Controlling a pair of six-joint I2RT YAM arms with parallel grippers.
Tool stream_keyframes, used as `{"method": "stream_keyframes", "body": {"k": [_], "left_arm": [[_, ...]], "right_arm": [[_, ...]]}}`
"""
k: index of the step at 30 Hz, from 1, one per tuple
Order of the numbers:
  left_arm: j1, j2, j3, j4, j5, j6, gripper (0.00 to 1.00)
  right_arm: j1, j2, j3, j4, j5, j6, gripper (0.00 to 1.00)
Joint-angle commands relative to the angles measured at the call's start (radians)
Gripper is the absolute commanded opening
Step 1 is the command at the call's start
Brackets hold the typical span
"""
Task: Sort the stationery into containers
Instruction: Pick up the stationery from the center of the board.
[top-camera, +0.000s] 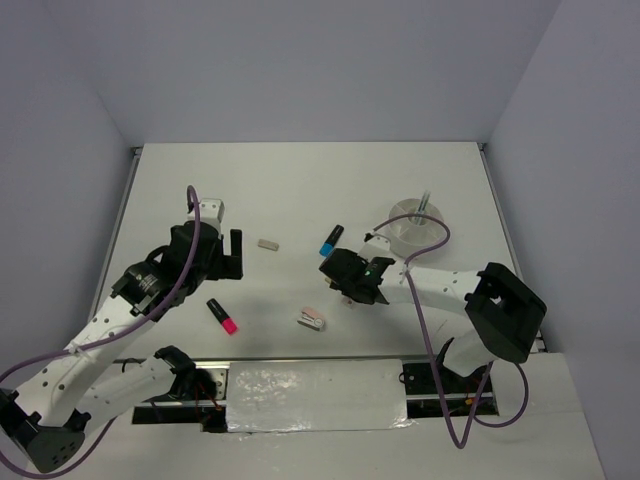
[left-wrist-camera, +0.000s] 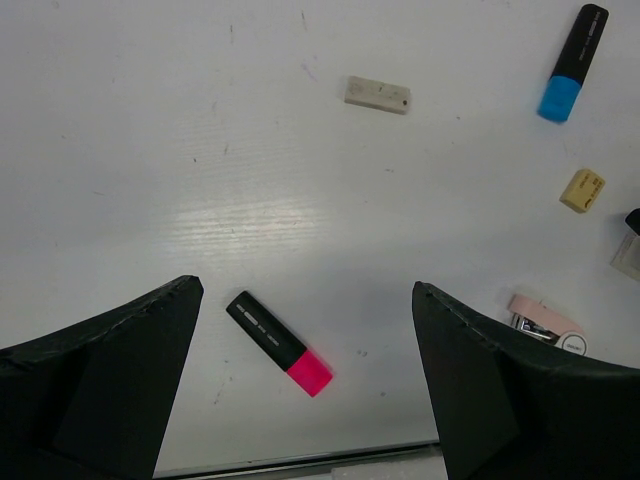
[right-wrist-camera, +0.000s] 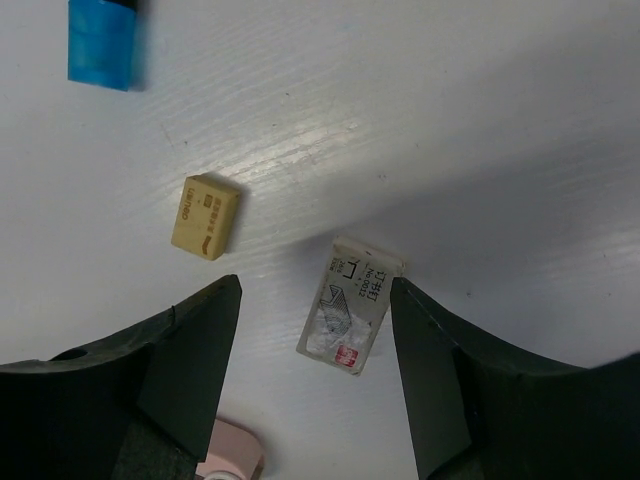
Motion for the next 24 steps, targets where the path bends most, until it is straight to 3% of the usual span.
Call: {"method": "stream_keyframes", "body": {"k": [1,15,21,24], "left_arm": [[0.002,-0.009,-0.003,0.032,0.014,0.011,0.99],[-0.009,-0.031,-0.005,0.032,0.011,0.012,0.99],[-0.017,-0.045,-0.006,0.031,0.0,0.006,0.99],[-0.017,-0.045,-0.006,0.034,0.0,0.008,0.99]], "right_arm": [[0.011,-0.012,-0.019,-0.024,0.013,0.071,0.69],[0.013,0.085,0.004,-0.043,-0.004,0.102,0.68],[0.011,0.114,0.026,-0.035,-0.025,0.1,0.37],[0.011,0.051,0.003,0.005,-0.031,0.088,0.31]]}}
